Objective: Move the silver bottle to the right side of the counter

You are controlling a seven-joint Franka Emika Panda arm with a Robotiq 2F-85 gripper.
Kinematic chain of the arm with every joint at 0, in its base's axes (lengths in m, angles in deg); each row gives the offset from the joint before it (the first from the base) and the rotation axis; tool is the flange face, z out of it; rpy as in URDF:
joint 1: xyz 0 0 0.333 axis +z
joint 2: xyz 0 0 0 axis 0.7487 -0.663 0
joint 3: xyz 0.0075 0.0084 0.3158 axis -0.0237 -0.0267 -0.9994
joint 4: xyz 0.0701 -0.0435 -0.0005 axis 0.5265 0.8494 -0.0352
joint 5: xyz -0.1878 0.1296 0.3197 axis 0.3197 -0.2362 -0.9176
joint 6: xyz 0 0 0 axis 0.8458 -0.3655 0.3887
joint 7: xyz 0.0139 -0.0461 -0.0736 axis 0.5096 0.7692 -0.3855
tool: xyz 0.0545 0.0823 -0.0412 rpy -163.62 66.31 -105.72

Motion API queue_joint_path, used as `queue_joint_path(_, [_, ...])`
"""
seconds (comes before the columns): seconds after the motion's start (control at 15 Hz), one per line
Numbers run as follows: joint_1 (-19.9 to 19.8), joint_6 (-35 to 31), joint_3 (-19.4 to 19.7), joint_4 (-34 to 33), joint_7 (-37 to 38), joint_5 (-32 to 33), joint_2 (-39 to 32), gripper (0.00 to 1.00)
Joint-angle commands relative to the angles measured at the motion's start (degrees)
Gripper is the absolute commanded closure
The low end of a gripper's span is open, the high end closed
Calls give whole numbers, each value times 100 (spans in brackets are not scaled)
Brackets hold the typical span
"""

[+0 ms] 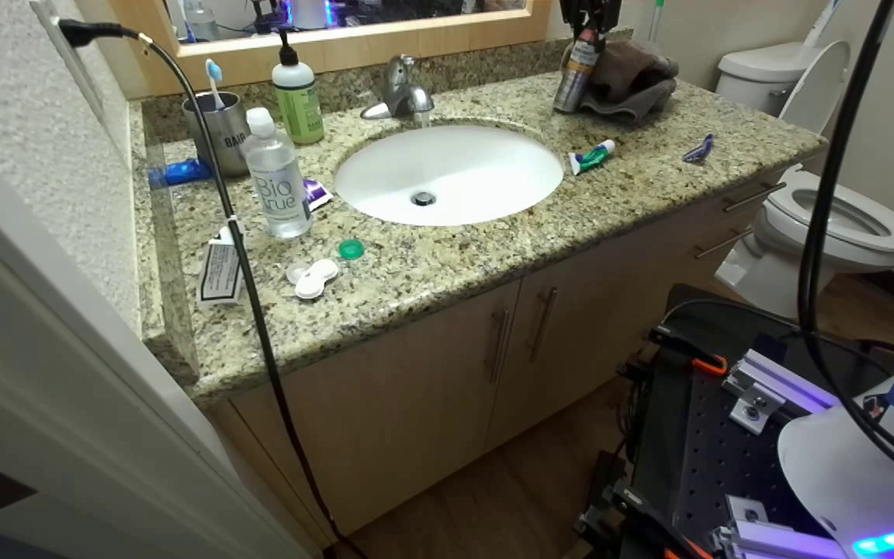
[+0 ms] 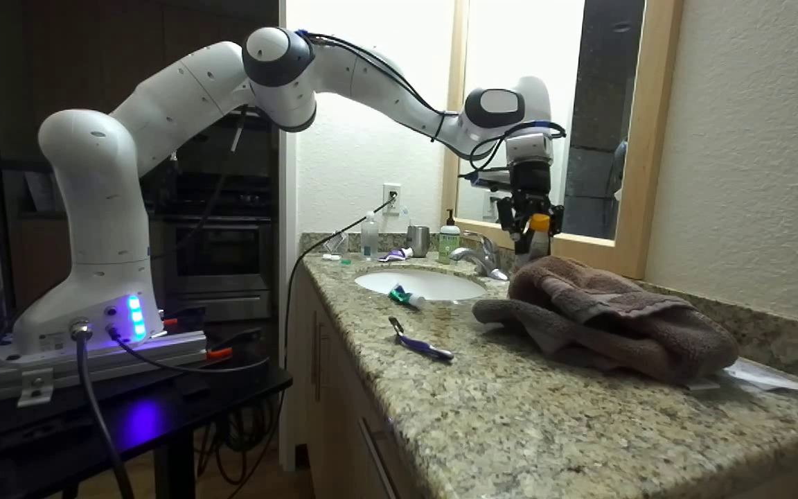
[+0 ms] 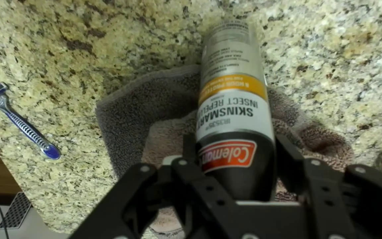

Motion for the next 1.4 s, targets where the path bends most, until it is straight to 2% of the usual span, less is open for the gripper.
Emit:
queue_joint_path(0.0, [-151,127,-155,-345,-244,-157,-126,66])
queue_joint_path(0.27, [173,-145,-321,136,-1094,-85,520,66])
queue_joint_path(0.47, [595,-519,-189,705,-1684,297,1114,66])
queue_joint_path(0.67, [1019,-1287,70,1465,-1959,1020,1759,66])
queue_joint_path(1.0, [1283,-2785,542,2731,-1776,2242,2637,66])
queue_joint_path(1.13, [1241,-3151,746,3288,-1552,2478,2947,66])
queue_joint_path(1.33, [1144,-3338,1137,4065,-1242,2616,3320,66])
